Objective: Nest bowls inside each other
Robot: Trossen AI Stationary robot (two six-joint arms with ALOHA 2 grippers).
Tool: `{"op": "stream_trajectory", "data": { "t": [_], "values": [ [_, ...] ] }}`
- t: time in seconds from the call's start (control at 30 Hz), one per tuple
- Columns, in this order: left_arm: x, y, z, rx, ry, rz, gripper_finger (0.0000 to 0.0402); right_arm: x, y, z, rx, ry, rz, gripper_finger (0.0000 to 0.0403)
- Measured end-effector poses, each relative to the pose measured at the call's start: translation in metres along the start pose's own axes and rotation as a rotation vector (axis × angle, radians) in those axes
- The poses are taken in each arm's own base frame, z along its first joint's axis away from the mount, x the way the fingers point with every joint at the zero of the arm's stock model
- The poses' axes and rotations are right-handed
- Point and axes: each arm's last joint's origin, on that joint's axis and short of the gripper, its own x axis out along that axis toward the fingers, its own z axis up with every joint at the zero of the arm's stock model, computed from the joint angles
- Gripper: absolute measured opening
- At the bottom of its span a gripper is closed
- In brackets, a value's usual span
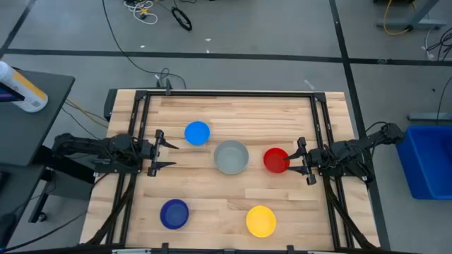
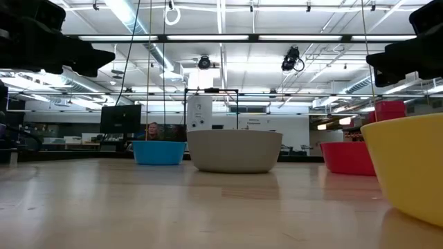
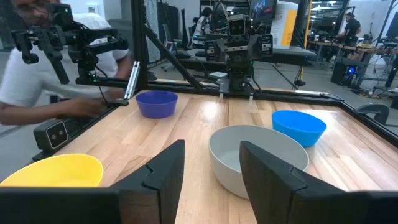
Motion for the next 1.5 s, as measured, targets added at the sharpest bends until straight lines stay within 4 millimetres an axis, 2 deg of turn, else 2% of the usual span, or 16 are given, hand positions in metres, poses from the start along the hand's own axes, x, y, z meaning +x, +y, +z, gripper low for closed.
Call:
{"op": "stream_trajectory", "data": {
  "t": [1.07, 1.3, 1.5],
  "values": [
    [0.0, 0.0, 0.0, 0.0, -0.002, 0.002, 0.0277, 0.0, 0.0, 0.001, 0.005, -0.005, -0.003, 0.0164],
    [0.0, 0.0, 0.001, -0.064, -0.012, 0.009, 0.0277, -0.001, -0.003, 0.012, -0.041, -0.113, -0.085, 0.0162],
    [0.0, 0.0, 0.001, -0.09, -0.013, 0.011, 0.0277, -0.004, -0.004, 0.027, 0.025, -0.269, -0.104, 0.0162]
  ]
}}
